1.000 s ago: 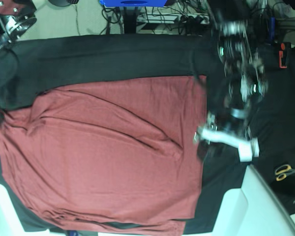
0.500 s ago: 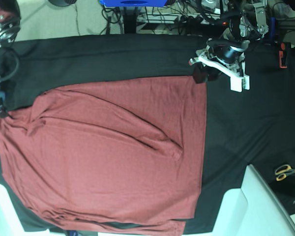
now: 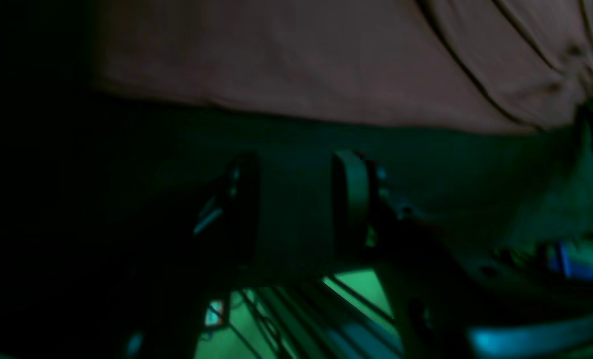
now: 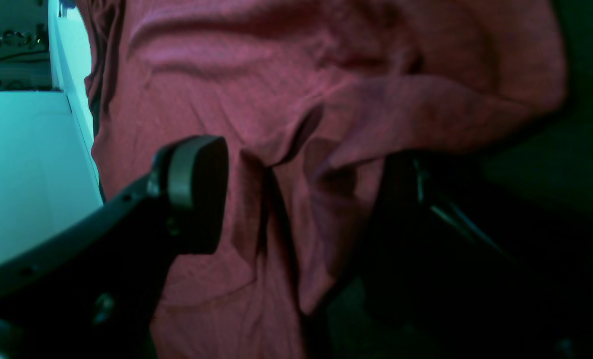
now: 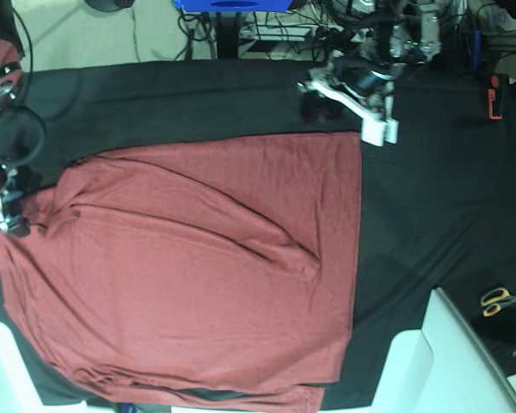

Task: Fold the T-shirt properly
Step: 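Lift the left gripper back toward the shirt's side edge, then grasp the shirt's side edge with the left gripper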

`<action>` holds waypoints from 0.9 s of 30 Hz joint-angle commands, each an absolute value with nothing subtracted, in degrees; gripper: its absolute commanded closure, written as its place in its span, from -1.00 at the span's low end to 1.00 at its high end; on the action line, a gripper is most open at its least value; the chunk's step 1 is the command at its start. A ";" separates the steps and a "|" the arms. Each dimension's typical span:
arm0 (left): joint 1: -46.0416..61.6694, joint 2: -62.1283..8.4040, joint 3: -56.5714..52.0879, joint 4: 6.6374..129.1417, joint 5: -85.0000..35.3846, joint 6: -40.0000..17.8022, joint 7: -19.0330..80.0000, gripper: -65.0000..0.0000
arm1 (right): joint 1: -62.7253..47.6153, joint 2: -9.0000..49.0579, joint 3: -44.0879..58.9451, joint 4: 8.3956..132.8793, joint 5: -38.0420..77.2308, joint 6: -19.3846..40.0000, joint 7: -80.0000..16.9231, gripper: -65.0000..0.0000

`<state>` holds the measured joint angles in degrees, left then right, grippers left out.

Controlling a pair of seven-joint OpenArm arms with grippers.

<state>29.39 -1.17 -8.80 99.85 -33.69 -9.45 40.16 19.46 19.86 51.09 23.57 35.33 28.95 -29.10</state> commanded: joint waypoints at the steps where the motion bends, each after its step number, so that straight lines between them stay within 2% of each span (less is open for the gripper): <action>1: 29.58 -1.45 -8.66 100.00 -34.33 -9.80 39.60 0.28 | 20.18 20.88 50.95 23.96 35.12 28.97 -29.23 -0.07; 6: 29.49 -1.36 -8.92 97.01 -34.33 -9.80 39.52 0.28 | 19.82 20.88 51.21 23.96 35.12 28.70 -29.23 0.97; 17: 28.97 -1.27 -9.19 96.92 -34.33 -9.80 39.34 0.28 | 17.63 23.78 51.03 24.13 35.12 28.88 -31.25 0.99; 21: 28.88 0.40 -12.62 95.96 -34.51 -9.80 39.34 0.28 | 17.10 23.96 50.95 24.13 35.12 28.97 -31.25 0.99; 27: 25.98 -0.31 -20.88 84.35 -49.10 -9.80 39.43 0.28 | 15.87 24.13 50.95 24.13 35.03 28.97 -31.34 1.00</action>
